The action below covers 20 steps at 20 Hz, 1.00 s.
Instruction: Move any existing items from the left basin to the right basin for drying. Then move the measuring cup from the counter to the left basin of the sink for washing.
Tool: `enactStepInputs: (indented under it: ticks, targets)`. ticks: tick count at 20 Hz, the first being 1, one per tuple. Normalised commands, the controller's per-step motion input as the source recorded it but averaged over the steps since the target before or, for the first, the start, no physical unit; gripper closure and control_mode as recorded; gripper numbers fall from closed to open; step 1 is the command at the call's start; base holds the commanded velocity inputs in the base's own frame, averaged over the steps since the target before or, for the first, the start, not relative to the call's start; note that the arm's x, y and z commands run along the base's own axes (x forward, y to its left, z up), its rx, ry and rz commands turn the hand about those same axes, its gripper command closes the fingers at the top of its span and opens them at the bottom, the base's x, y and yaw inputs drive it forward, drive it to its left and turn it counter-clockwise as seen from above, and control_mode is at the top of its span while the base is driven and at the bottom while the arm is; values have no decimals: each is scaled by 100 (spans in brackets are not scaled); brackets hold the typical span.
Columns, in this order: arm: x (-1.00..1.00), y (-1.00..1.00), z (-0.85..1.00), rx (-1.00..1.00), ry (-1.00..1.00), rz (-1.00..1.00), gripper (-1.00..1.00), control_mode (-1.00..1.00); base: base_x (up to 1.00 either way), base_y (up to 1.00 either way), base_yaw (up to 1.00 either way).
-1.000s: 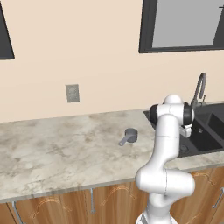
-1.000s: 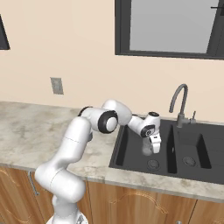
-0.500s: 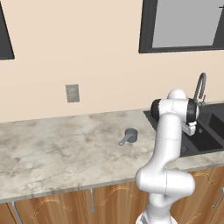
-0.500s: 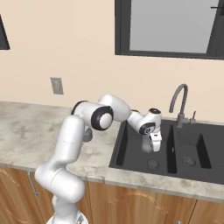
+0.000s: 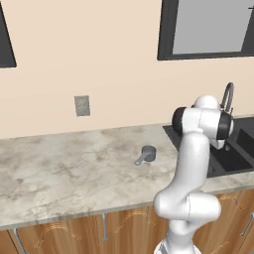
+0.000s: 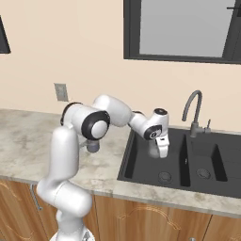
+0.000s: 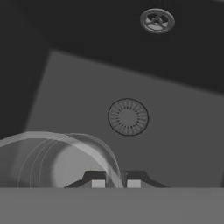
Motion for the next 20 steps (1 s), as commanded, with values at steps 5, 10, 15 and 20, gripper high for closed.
enactStepInputs:
  ticks: [5,10,15,20]
  targets:
    - [-32,32,59,-4,0,-8,100,-100,0,0,0]
    - [-52,2,59,0,0,-7,100,-100,0,0,0]
    - [-56,0,64,0,0,-8,100,-100,0,0,0]
    - [-57,-2,57,0,0,-10,100,-100,0,0,0]
